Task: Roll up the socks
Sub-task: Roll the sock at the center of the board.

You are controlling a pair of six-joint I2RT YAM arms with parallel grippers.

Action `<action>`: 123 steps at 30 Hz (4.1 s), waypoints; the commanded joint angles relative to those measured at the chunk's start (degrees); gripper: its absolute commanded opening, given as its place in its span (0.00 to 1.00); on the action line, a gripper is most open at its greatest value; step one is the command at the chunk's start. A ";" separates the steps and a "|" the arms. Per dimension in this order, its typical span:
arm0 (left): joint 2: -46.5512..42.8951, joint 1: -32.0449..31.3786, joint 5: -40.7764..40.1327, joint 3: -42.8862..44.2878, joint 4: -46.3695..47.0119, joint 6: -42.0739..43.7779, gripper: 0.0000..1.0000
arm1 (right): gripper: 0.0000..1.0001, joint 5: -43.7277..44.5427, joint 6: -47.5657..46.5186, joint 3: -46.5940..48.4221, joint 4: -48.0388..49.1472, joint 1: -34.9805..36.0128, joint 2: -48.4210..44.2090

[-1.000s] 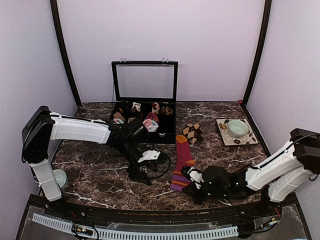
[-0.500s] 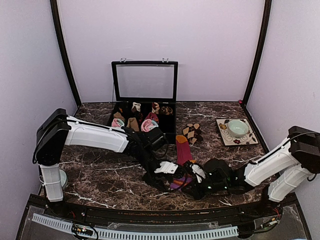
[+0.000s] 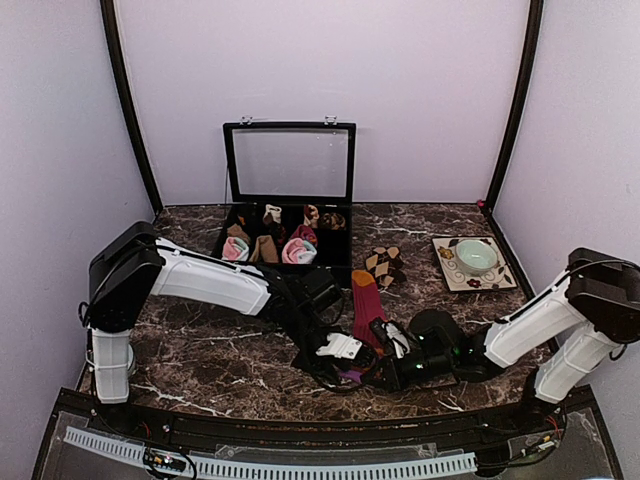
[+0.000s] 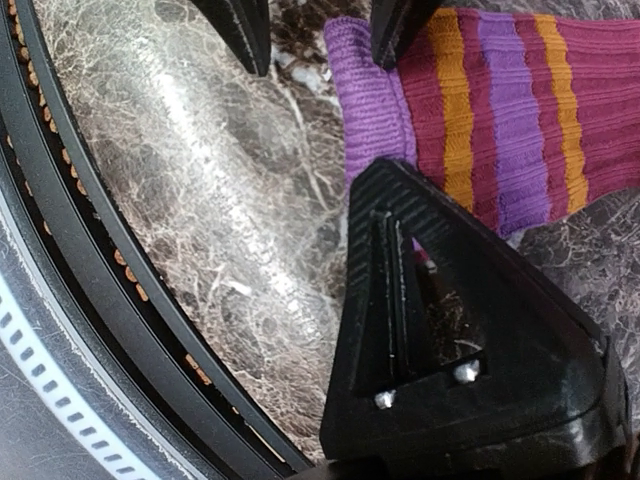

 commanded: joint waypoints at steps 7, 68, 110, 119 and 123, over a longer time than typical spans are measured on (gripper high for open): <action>-1.78 -1.04 -0.98 -0.40 3.69 -0.04 0.40 | 0.00 -2.65 2.28 -1.24 -7.37 -0.64 2.14; 0.42 -2.24 -8.19 -0.63 -0.66 -2.50 0.01 | 0.15 -0.23 0.23 -0.63 -13.84 -0.81 -3.62; 21.99 6.28 19.54 25.55 -31.43 -19.42 0.00 | 0.55 39.95 -30.93 -8.43 -13.17 23.88 -37.75; 24.27 6.37 18.70 27.43 -32.51 -21.30 0.00 | 0.51 39.56 -39.00 -3.54 -8.10 27.58 -24.36; 24.77 6.37 17.78 28.03 -33.55 -21.27 0.00 | 0.47 39.90 -42.81 -2.97 -2.90 27.43 -17.96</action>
